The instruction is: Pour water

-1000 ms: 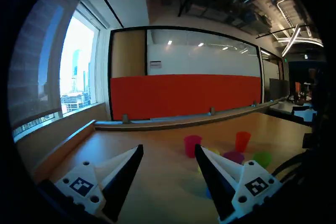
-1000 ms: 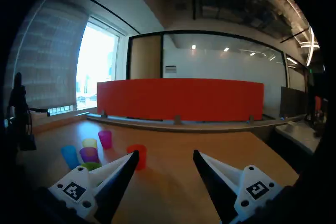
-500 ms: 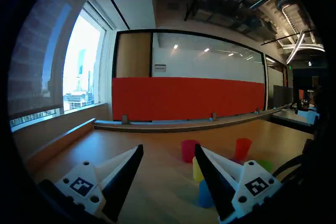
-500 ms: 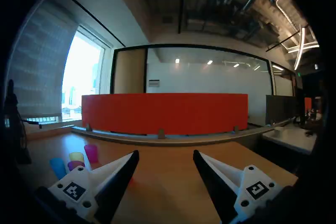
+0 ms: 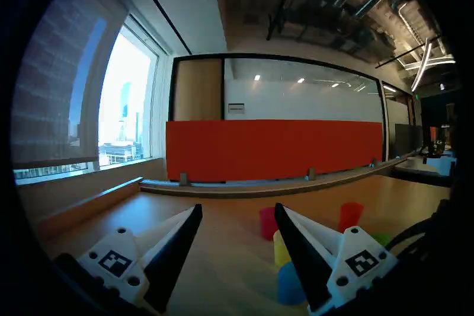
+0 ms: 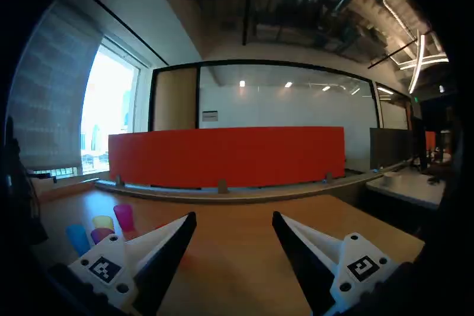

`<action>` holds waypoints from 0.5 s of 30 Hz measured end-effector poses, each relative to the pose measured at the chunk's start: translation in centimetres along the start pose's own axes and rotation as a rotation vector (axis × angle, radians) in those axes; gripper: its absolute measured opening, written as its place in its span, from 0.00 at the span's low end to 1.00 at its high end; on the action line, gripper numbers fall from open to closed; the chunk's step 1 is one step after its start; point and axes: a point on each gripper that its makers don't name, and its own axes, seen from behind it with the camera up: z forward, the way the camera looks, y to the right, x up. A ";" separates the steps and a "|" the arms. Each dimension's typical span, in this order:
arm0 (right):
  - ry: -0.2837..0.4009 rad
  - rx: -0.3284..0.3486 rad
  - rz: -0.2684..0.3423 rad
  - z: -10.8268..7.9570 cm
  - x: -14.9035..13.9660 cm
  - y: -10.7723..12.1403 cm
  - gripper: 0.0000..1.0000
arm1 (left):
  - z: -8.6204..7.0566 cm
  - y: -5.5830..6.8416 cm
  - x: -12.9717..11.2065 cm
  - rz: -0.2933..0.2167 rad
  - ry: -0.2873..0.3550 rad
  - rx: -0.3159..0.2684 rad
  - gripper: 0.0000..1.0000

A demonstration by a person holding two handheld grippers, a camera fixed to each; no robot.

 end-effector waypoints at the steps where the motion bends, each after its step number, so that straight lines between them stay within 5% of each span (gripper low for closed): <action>1: 0.002 0.002 0.004 -0.1 0.0 -0.1 1.00 | 0.0 0.0 -0.1 -0.002 0.001 0.003 0.90; 15: 0.016 -0.021 0.014 -0.7 1.0 0.2 0.99 | 0.3 -1.0 -2.8 -0.011 0.016 0.026 0.90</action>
